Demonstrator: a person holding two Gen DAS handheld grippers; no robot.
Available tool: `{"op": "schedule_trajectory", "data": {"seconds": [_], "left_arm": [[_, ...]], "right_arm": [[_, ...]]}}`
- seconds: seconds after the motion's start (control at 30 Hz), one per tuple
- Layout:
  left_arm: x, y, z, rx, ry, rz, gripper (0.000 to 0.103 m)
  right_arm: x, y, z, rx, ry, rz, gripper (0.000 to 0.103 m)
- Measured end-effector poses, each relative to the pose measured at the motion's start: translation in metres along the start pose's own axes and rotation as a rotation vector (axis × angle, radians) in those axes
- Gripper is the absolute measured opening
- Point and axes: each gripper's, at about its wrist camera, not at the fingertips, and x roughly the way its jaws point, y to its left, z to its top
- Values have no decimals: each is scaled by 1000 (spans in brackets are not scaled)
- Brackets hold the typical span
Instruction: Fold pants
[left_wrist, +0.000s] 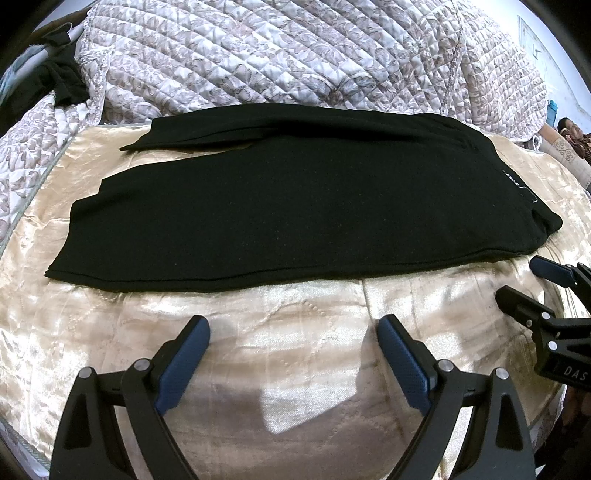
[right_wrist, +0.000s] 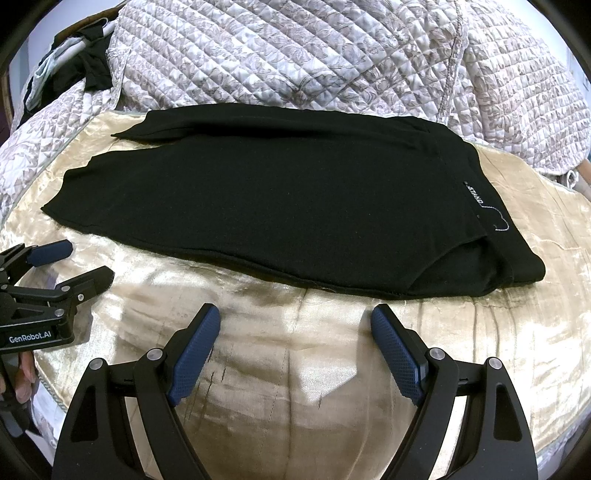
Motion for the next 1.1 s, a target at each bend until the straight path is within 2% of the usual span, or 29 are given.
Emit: {"op": "schedule_trajectory", "data": {"seconds": [1.1], "left_arm": [[-5, -9, -7, -1, 1, 0, 94]], "right_arm": [[-2, -1, -2, 7, -10, 8, 84]]}}
